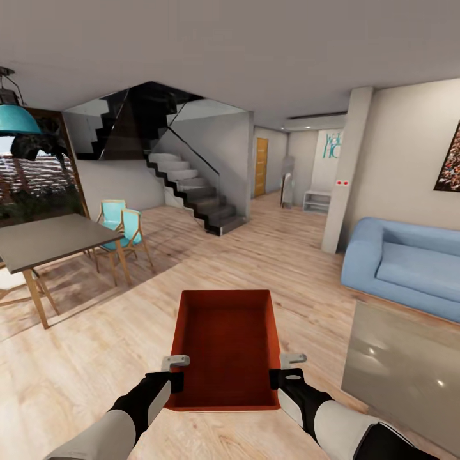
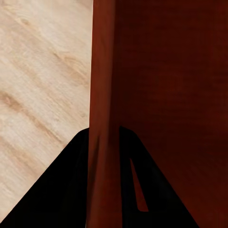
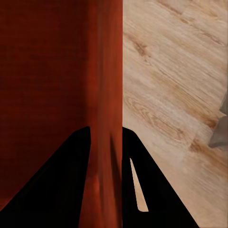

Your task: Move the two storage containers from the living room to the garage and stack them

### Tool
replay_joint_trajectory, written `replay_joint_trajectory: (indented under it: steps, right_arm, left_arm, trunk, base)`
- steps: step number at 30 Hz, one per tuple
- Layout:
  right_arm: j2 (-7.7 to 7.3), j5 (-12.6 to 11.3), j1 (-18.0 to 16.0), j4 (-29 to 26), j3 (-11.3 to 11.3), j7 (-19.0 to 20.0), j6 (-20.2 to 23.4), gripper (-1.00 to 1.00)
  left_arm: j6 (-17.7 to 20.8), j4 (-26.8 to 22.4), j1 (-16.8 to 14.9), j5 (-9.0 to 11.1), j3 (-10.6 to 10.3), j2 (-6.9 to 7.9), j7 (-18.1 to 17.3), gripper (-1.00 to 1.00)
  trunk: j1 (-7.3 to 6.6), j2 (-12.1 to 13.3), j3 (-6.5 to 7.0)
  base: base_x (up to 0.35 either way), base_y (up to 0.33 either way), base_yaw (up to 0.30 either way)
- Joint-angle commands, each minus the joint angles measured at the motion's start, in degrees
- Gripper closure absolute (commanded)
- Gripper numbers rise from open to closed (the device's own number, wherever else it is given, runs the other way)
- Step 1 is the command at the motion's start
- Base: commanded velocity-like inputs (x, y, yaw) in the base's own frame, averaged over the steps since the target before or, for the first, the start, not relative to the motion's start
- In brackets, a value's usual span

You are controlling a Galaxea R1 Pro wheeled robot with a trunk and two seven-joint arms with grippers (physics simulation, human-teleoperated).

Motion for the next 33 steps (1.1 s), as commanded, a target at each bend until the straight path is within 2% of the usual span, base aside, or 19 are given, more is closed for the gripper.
replay_joint_trajectory:
  steps: [1,33]
  right_arm:
    - [-0.04,1.06,-0.07,-0.16,-0.69,-0.11,-0.45,1.0]
    - [-0.04,1.06,-0.07,-0.16,-0.69,-0.07,-0.45,1.0]
  left_arm:
    - [0.37,0.01,-0.03,0.58,1.03,0.05,0.51,1.0]
    - [0.31,0.1,-0.03,0.61,1.03,0.09,0.42,1.0]
  trunk:
    - [0.05,-0.09,-0.1]
    - [0.05,-0.09,-0.1]
  base:
    - [0.322,0.0,0.0]
    - [0.322,0.0,0.0]
